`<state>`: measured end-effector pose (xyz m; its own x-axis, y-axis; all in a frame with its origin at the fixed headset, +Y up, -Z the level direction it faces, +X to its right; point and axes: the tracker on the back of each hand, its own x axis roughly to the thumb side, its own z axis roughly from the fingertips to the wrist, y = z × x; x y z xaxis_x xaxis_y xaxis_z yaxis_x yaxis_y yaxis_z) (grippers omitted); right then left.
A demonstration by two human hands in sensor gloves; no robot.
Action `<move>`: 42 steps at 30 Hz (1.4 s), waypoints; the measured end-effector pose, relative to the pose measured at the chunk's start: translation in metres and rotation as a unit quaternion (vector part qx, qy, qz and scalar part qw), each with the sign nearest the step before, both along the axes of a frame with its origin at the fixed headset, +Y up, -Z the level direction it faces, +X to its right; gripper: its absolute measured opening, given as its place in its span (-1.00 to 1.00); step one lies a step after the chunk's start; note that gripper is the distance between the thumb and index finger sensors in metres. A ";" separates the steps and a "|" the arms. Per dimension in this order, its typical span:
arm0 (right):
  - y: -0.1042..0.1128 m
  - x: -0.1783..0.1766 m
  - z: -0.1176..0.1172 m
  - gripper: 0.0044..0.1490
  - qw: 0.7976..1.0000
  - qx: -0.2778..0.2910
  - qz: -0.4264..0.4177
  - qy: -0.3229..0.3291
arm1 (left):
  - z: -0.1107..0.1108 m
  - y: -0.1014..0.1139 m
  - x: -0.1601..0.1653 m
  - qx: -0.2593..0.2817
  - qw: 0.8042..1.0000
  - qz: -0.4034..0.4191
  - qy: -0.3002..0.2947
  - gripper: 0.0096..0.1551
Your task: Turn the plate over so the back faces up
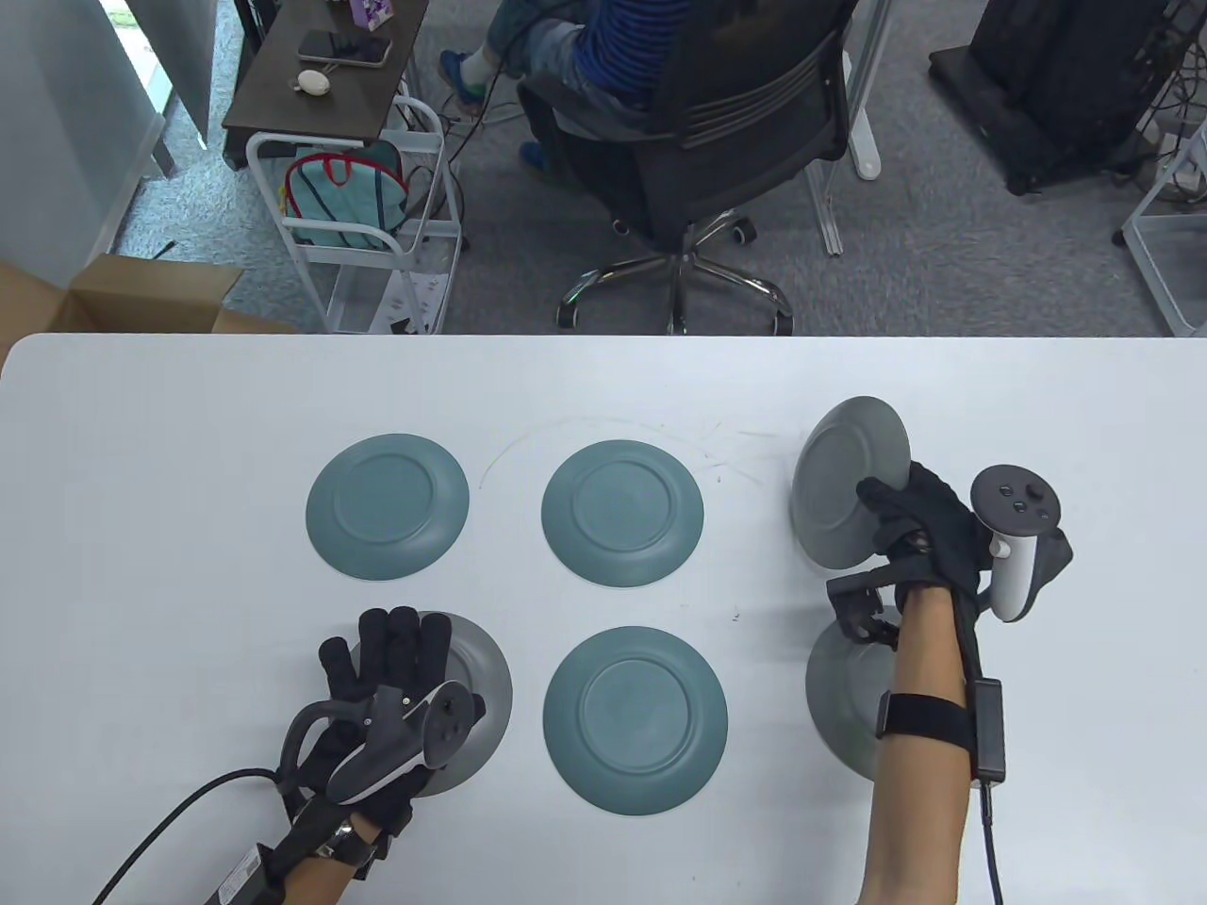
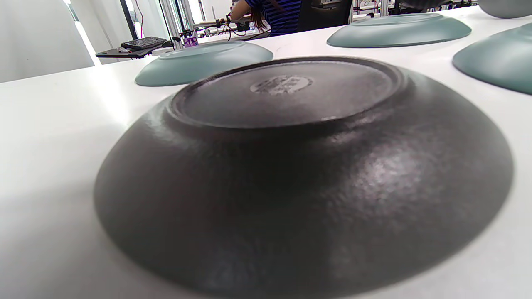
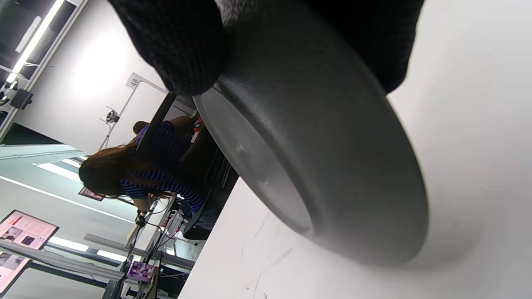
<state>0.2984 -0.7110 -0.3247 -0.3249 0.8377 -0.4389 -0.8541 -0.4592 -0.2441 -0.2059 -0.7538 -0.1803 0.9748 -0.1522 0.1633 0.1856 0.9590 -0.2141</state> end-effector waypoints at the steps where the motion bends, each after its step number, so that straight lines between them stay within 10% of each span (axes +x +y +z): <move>1: -0.004 0.002 -0.001 -0.31 1.000 -0.009 -0.004 -0.002 | 0.000 0.000 0.000 0.000 1.000 -0.001 0.000 0.07; 23: -0.055 0.038 -0.009 -0.03 0.984 -0.163 0.045 -0.050 | -0.002 -0.001 -0.001 -0.006 1.000 -0.005 0.006 0.07; 42: -0.051 0.024 -0.021 -0.09 0.950 -0.227 0.211 -0.041 | -0.002 -0.002 -0.001 -0.008 1.000 -0.005 0.004 0.07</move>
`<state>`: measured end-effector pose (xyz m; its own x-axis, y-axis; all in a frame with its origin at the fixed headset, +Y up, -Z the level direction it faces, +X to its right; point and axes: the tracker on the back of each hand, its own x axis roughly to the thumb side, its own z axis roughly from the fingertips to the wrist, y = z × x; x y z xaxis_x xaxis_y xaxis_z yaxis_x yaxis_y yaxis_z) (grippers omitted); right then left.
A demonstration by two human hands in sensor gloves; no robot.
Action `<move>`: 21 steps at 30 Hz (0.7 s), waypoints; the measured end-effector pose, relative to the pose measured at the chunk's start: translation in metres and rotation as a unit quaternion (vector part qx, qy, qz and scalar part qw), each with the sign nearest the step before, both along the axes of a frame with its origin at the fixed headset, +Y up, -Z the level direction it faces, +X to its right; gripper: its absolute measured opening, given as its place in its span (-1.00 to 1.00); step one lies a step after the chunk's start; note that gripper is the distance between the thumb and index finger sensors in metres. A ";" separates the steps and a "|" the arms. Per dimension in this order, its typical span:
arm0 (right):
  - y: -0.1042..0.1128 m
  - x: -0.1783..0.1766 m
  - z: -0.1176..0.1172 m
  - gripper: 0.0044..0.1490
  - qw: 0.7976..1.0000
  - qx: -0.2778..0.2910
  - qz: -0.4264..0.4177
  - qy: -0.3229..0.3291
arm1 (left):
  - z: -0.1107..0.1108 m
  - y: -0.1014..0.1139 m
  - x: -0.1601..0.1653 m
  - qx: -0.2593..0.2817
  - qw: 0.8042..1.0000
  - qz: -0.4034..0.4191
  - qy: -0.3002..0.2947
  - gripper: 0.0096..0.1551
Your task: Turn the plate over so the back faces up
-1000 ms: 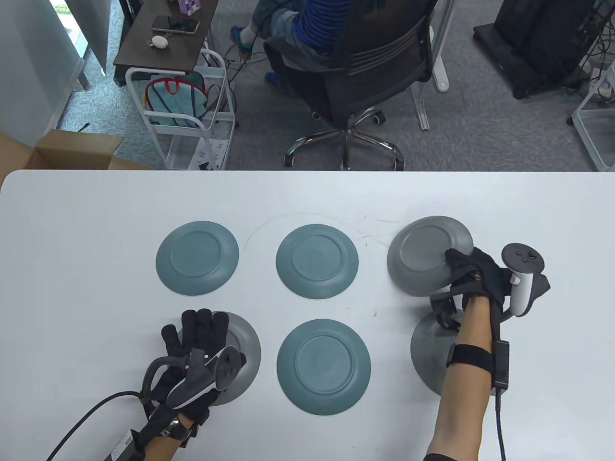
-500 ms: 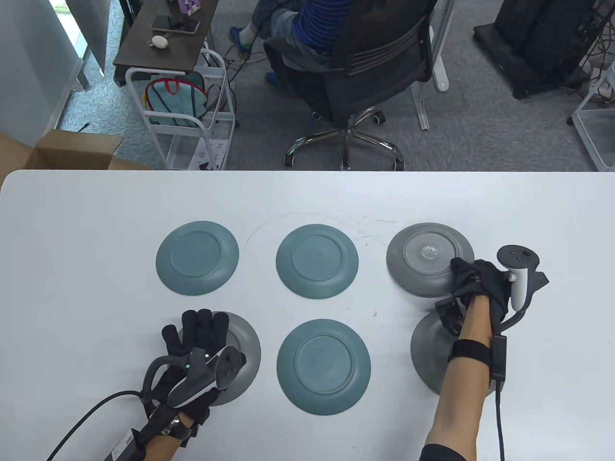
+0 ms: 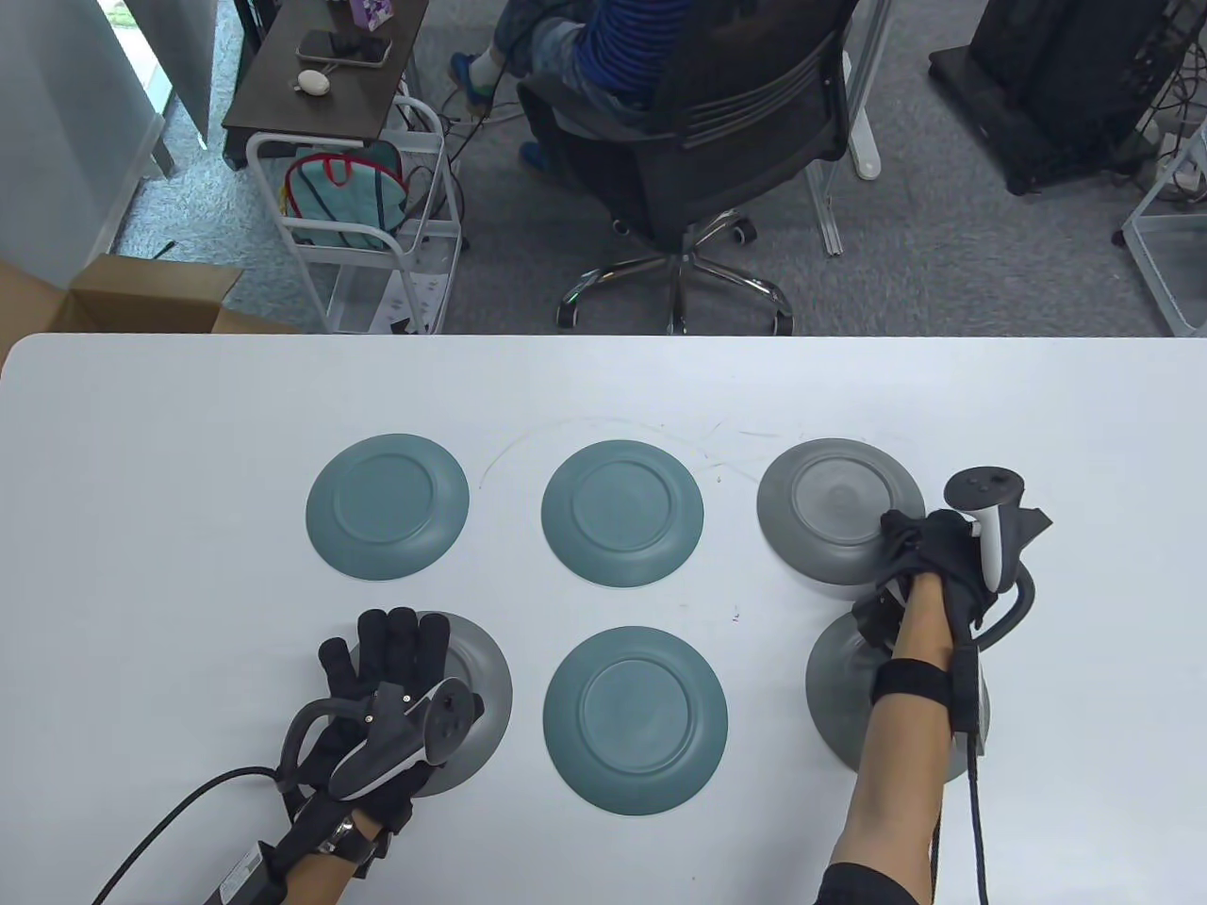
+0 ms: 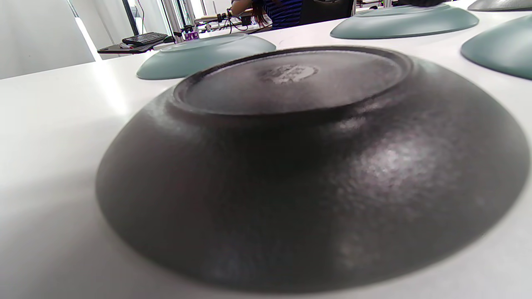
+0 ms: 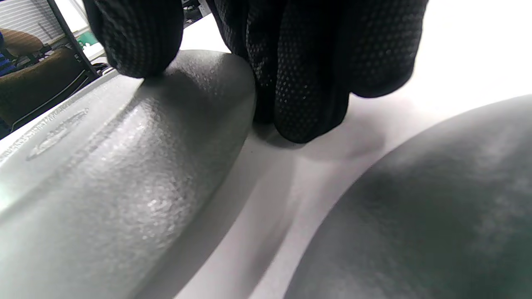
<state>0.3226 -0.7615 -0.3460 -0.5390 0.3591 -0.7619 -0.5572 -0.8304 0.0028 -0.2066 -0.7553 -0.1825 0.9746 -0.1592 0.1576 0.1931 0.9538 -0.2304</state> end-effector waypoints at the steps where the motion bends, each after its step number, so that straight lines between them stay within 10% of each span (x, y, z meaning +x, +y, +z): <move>1: 0.000 -0.001 0.000 -0.09 1.000 -0.002 0.003 0.001 | 0.000 0.000 0.000 0.000 1.000 0.000 0.000 0.07; 21: 0.007 -0.019 -0.004 -0.13 0.994 -0.031 0.103 0.028 | 0.000 0.000 0.000 0.002 1.000 0.001 0.000 0.07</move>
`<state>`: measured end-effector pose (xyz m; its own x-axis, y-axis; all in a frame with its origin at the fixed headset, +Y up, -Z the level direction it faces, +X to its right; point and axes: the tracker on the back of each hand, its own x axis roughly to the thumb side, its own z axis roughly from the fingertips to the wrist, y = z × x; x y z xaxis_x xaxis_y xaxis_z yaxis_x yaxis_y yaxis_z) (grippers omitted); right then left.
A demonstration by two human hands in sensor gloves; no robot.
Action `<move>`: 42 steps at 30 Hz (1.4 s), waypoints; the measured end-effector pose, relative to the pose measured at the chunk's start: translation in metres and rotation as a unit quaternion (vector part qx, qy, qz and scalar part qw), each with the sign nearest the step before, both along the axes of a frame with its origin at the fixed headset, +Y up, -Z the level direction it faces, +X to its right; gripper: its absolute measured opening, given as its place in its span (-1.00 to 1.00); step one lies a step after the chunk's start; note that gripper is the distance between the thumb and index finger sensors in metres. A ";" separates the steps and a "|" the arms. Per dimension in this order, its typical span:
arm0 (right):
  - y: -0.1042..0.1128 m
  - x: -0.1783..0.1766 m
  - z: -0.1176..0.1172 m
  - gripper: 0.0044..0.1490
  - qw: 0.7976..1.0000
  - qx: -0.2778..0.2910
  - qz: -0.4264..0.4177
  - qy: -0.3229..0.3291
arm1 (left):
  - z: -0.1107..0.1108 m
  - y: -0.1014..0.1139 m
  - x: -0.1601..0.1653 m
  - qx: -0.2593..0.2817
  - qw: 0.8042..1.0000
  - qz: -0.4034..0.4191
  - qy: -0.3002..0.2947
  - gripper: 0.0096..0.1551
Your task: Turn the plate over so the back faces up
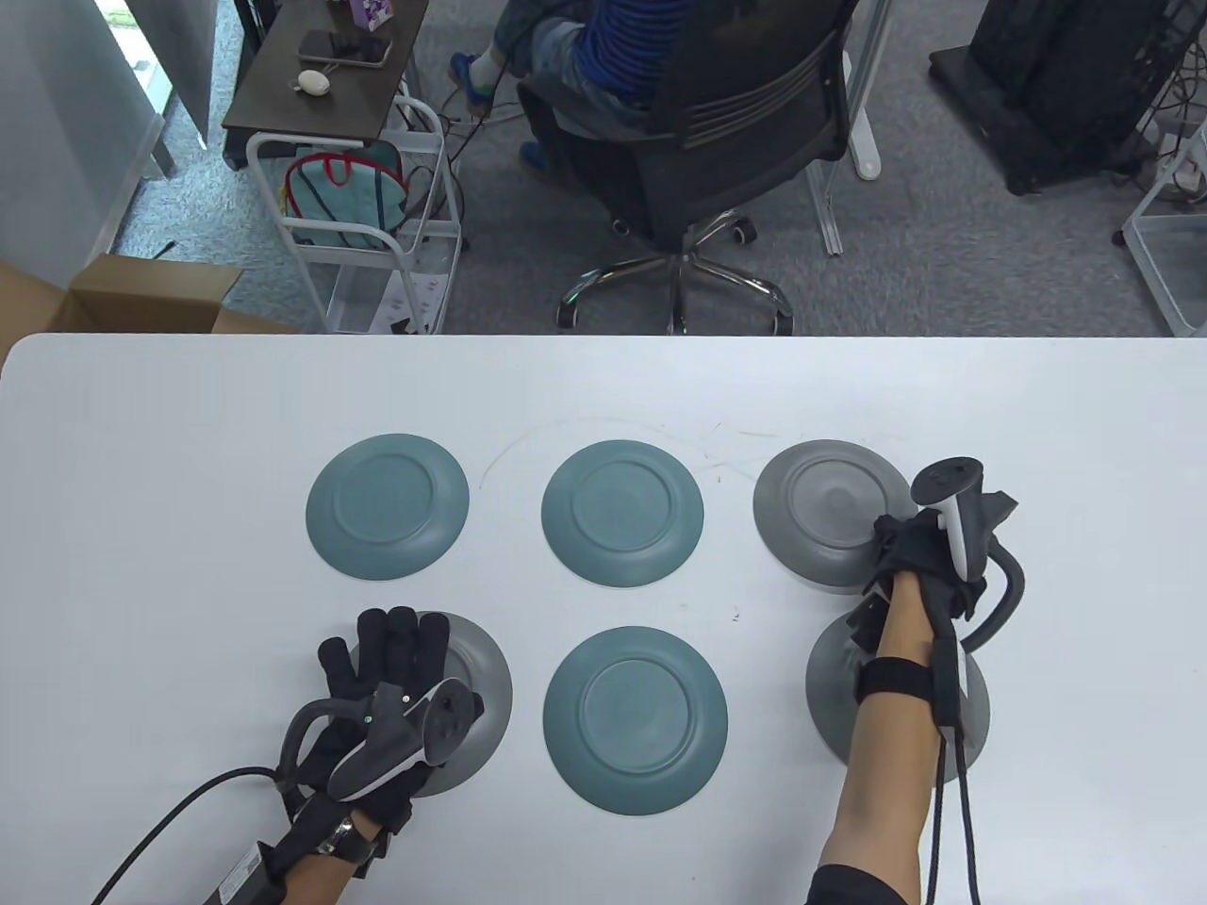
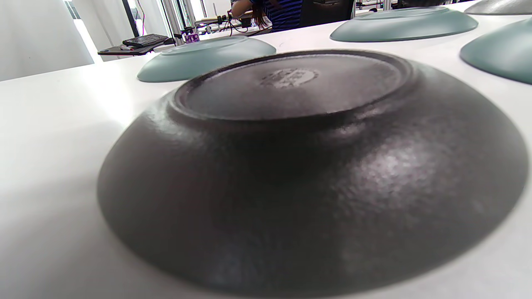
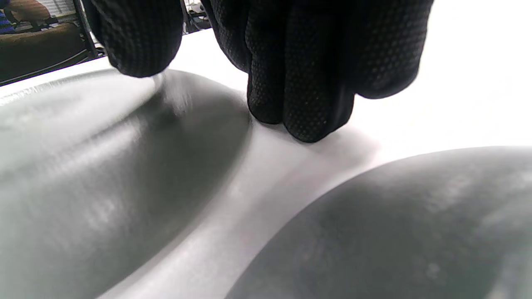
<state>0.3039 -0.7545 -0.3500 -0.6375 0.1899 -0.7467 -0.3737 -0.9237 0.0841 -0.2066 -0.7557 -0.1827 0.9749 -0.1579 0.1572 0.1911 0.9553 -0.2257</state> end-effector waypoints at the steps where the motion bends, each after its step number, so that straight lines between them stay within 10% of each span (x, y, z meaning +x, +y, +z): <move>1: 0.001 0.000 0.001 -0.13 1.000 0.003 0.003 0.002 | 0.000 0.000 0.000 0.000 1.000 0.001 0.000 0.07; 10: 0.030 -0.022 0.012 -0.06 0.993 0.060 0.054 0.088 | 0.001 0.001 0.001 -0.001 1.000 0.014 -0.005 0.07; 20: 0.066 -0.098 0.068 0.13 0.941 0.076 0.117 0.309 | 0.007 0.007 0.007 0.009 0.999 0.024 -0.021 0.07; 33: 0.054 -0.184 0.160 0.23 0.864 0.090 0.117 0.481 | 0.015 0.010 0.019 0.008 0.998 0.035 -0.048 0.07; 42: 0.034 -0.197 0.192 0.24 0.848 0.089 0.110 0.511 | 0.016 0.006 0.021 0.004 0.998 0.037 -0.055 0.07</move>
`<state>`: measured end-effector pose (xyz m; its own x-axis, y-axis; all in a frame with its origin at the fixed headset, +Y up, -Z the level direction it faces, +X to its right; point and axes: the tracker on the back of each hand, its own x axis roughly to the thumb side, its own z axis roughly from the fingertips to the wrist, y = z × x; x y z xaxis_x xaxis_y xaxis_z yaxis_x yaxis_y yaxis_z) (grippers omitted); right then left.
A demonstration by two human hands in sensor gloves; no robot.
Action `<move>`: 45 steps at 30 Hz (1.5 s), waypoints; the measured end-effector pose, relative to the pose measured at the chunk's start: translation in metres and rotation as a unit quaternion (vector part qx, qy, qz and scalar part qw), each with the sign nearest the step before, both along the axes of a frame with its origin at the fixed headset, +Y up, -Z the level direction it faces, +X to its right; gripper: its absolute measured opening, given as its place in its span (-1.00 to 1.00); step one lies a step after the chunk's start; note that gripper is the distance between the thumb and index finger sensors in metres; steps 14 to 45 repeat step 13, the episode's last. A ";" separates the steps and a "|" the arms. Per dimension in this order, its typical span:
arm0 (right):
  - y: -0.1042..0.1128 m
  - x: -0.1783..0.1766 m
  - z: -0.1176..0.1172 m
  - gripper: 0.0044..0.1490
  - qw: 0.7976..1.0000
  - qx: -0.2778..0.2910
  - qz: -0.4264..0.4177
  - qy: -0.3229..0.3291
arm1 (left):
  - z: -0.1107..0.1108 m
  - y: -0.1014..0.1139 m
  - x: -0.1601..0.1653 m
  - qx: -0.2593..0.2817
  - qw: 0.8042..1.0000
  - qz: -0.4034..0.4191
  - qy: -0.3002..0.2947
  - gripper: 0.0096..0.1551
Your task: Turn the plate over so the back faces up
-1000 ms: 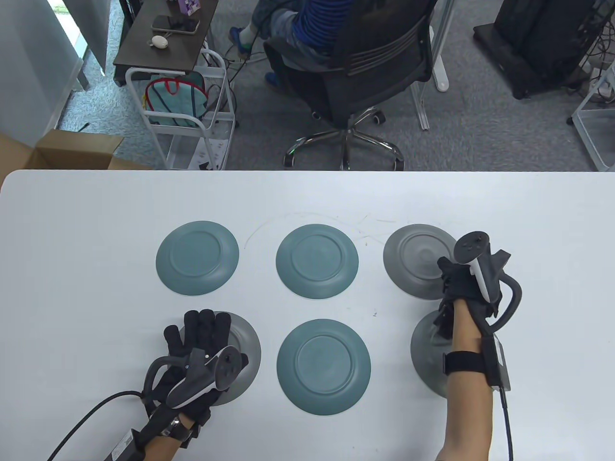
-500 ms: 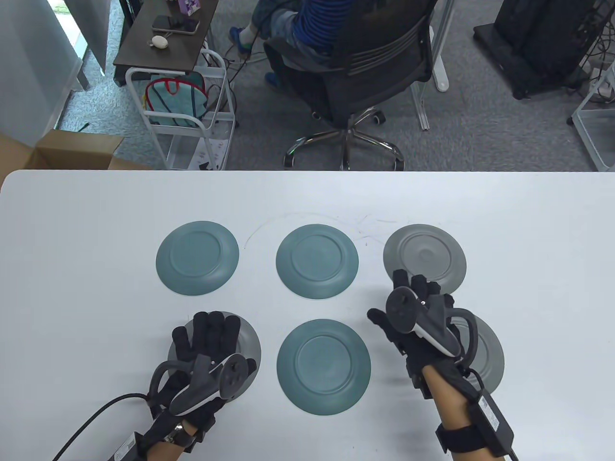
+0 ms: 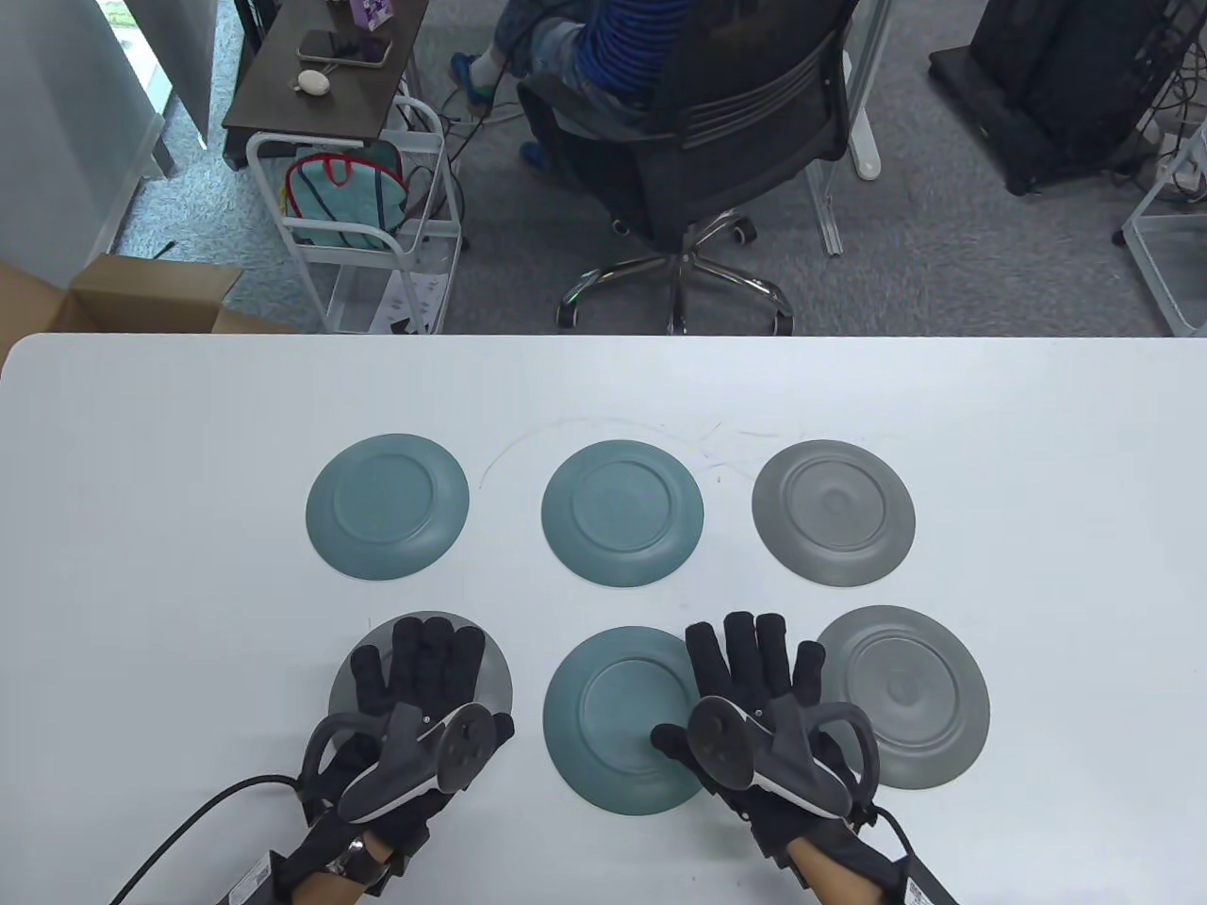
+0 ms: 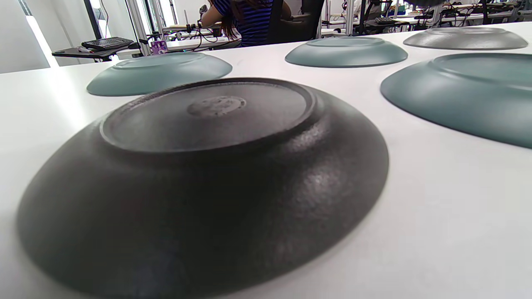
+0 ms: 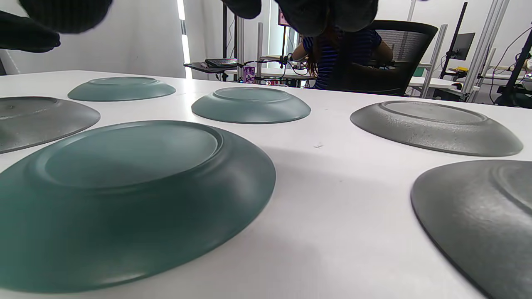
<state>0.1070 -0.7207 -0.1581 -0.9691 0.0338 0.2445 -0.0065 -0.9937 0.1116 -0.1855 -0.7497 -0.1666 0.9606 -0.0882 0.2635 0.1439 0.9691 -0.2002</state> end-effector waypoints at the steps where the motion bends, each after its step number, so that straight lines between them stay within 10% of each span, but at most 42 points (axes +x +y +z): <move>1: -0.001 0.000 0.002 0.24 1.000 -0.002 0.002 -0.001 | 0.000 -0.002 0.001 -0.003 1.000 0.001 -0.001 0.08; 45: -0.010 0.007 0.009 0.24 1.000 -0.004 0.004 -0.010 | -0.001 -0.007 0.003 -0.017 1.000 -0.001 -0.002 0.07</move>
